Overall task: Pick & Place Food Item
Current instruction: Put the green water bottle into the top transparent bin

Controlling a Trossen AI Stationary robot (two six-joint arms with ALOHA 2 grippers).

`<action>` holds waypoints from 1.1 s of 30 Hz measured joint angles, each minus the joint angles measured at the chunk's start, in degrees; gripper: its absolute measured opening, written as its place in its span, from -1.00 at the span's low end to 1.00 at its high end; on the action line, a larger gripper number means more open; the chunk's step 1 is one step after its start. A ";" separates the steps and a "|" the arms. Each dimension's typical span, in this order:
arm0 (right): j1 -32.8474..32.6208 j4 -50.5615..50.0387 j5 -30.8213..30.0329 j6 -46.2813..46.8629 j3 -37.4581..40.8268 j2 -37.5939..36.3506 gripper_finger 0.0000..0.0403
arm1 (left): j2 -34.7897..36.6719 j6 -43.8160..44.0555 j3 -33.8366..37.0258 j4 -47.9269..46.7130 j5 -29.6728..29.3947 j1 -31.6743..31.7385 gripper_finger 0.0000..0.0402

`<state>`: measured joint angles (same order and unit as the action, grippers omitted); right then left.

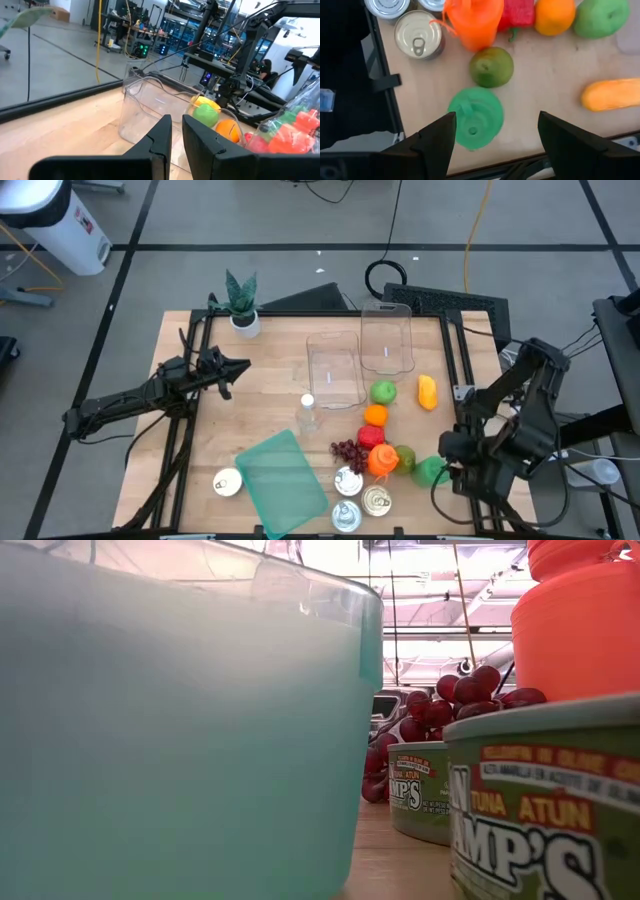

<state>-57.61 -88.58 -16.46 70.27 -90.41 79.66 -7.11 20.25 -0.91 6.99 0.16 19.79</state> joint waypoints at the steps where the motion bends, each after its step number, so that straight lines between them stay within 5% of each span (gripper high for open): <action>1: -0.48 0.06 0.09 0.80 0.00 0.18 0.34 | -0.01 0.30 0.00 -0.03 0.03 0.00 -0.74; 13: -2.68 1.55 -1.25 4.22 0.91 3.25 0.36 | -0.02 -0.44 0.00 -0.01 -0.22 0.02 -0.75; 25: -2.39 4.34 0.07 4.27 2.10 2.47 0.82 | 0.00 -0.46 0.00 -0.37 -0.15 0.00 -0.74; 33: -2.39 4.39 0.85 4.29 5.49 2.73 0.88 | -0.02 -0.51 0.00 -1.21 -0.16 0.00 -0.75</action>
<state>-60.01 -84.19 -15.61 74.56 -84.92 82.39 -7.13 19.75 -0.91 5.78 0.01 19.79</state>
